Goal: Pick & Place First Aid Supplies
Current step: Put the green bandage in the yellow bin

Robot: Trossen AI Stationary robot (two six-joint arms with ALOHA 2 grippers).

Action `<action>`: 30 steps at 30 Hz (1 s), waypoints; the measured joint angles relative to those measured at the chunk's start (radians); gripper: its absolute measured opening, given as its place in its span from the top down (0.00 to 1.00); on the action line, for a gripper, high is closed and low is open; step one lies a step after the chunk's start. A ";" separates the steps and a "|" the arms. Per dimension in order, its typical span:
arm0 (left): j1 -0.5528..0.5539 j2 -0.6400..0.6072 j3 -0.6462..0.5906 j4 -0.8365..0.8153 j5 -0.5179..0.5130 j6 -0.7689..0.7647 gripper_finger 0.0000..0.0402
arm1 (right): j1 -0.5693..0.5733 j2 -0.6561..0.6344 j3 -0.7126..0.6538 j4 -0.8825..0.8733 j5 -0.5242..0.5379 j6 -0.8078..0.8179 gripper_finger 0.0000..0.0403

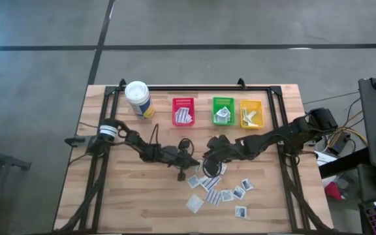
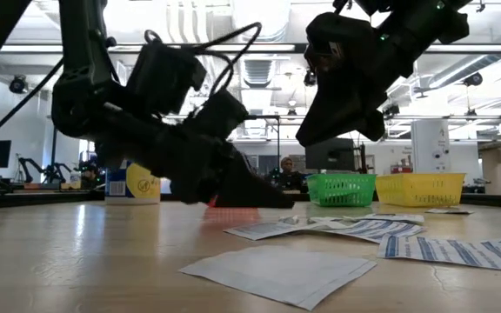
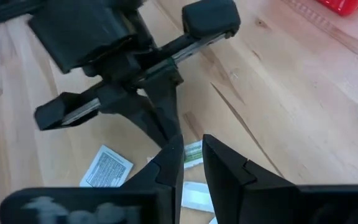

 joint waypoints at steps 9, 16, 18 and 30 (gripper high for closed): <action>0.023 0.005 0.005 -0.074 -0.071 -0.098 1.00 | 0.001 0.000 0.000 -0.001 -0.017 -0.005 0.86; 0.023 0.001 0.005 -0.118 -0.088 -0.247 1.00 | 0.036 0.000 0.000 -0.003 -0.092 -0.236 0.86; 0.023 0.000 0.006 -0.142 -0.091 -0.285 1.00 | 0.047 0.000 0.000 -0.003 -0.094 -0.296 0.86; 0.025 -0.014 0.027 -0.229 -0.111 -0.467 1.00 | 0.054 0.000 -0.001 -0.007 -0.081 -0.659 0.86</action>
